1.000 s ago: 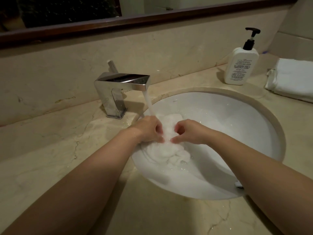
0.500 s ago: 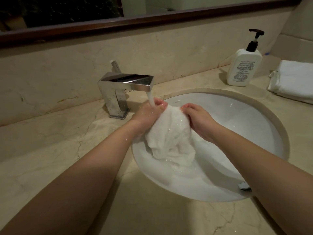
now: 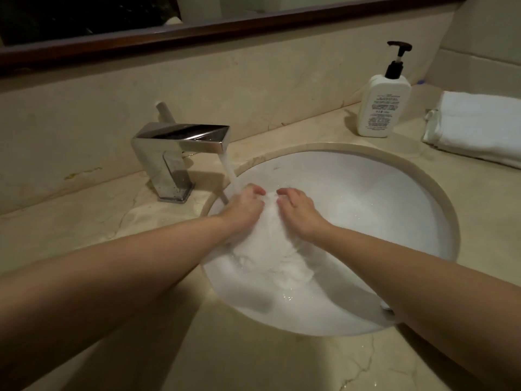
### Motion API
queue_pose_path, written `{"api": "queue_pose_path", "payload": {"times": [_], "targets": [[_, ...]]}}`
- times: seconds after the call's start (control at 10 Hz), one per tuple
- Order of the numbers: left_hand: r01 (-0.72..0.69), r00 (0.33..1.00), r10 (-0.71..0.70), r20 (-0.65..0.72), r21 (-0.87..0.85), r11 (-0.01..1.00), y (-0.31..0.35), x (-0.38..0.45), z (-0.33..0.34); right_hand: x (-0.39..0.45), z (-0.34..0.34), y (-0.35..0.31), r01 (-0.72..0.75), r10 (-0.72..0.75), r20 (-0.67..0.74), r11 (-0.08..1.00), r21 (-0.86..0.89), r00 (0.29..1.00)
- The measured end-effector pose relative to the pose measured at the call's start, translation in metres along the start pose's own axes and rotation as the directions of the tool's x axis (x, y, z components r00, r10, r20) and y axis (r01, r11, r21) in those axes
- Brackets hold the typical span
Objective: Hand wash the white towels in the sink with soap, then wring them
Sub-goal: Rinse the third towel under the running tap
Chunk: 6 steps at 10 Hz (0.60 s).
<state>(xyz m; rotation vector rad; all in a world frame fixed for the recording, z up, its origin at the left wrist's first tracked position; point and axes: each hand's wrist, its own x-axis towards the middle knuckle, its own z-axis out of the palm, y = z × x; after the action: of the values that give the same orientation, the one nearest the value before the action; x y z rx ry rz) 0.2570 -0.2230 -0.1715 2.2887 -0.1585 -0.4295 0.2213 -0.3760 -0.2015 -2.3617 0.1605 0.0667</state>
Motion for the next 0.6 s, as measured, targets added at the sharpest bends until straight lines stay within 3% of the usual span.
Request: {"api": "queue_pose_path", "payload": {"times": [0.1,0.2,0.3,0.4,0.5,0.6], "targets": [[0.088,0.981,-0.095,-0.172,-0.046,0.995,-0.004,0.004,0.028,0.007,0.014,0.006,0.063,-0.064,0.055,0.998,0.029,0.996],[0.021,0.986,-0.031,-0.166,-0.063,0.998,-0.005,0.001,0.048,0.006,0.016,0.008,0.072,-0.073,0.044,0.997,0.017,0.996],[0.069,0.963,-0.114,-0.242,-0.187,0.980,-0.007,0.003,0.068,0.004,0.017,0.015,0.064,-0.062,-0.034,0.995,0.073,0.998],[0.061,0.959,-0.114,-0.261,-0.202,0.978,-0.004,0.005,0.073,0.005,0.018,0.017,0.031,-0.016,-0.089,0.985,0.168,0.996],[0.143,0.940,-0.249,-0.232,-0.395,0.907,0.008,0.016,0.077,0.020,0.022,0.018,-0.068,0.090,-0.085,0.968,0.241,0.992],[0.211,0.903,-0.342,-0.261,-0.426,0.880,0.011,0.024,0.078,0.031,0.022,0.016,-0.135,0.153,-0.063,0.964,0.228,0.986]]}}
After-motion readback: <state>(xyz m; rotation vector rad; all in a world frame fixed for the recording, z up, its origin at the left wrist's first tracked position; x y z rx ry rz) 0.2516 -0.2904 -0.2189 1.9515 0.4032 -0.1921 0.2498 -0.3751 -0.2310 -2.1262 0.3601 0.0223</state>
